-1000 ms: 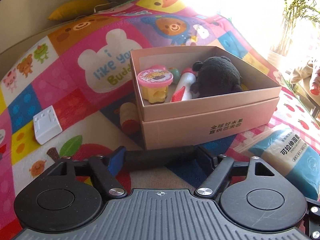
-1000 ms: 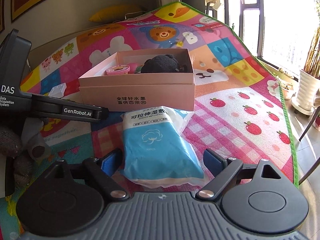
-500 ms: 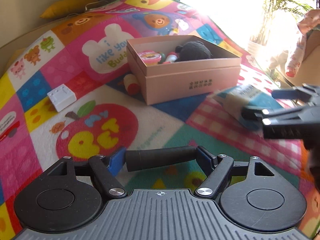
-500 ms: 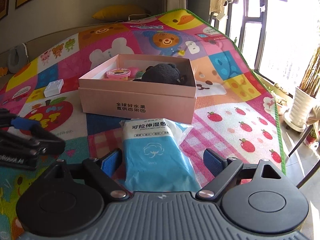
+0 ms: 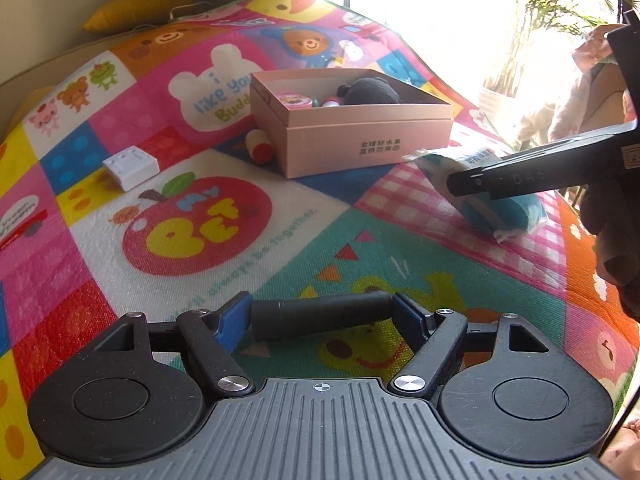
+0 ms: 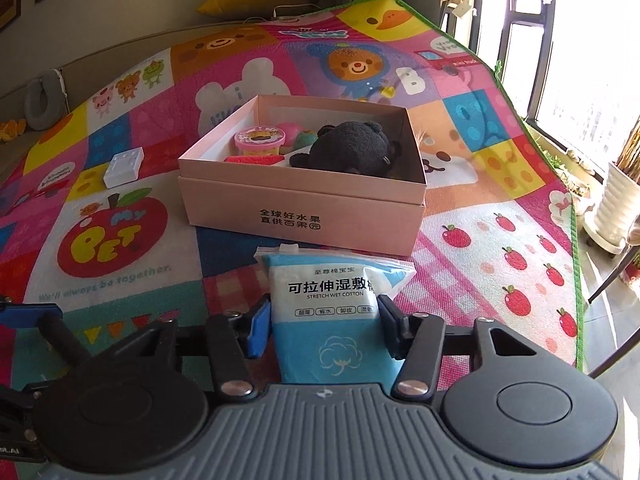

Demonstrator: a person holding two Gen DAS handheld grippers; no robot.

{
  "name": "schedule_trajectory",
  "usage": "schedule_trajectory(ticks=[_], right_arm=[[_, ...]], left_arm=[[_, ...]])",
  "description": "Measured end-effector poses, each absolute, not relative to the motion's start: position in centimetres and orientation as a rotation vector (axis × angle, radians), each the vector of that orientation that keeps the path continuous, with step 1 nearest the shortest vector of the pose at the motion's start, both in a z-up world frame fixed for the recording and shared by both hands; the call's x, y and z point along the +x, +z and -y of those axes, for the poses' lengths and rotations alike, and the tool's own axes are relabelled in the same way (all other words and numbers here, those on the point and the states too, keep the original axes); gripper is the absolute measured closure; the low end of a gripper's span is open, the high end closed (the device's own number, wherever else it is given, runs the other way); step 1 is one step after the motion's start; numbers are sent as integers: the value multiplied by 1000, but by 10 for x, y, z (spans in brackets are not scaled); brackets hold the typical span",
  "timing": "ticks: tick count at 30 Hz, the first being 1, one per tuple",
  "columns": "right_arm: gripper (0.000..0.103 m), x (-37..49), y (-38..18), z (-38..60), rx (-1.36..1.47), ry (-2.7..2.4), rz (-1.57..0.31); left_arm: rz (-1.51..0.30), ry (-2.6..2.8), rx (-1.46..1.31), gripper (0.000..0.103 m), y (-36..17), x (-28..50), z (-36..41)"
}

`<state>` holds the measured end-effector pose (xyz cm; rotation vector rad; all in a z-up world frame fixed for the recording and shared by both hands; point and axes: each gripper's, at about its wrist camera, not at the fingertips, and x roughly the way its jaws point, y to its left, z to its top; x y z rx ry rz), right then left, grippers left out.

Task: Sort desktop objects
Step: 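Carry the black cylinder into the pink box with the left tool while the right tool lifts the wipes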

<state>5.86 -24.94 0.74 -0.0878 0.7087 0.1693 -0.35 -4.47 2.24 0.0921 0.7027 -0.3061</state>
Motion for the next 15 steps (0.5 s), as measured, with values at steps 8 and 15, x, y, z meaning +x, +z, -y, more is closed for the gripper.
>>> schedule_trajectory(ticks=[8,15], right_arm=[[50,5,47,253,-135,226,-654],[50,-30,105,254,-132,270,-482]], left_arm=[[-616,-319,110,24,49,-19,48],[-448,-316,169,24,101,-28,61]])
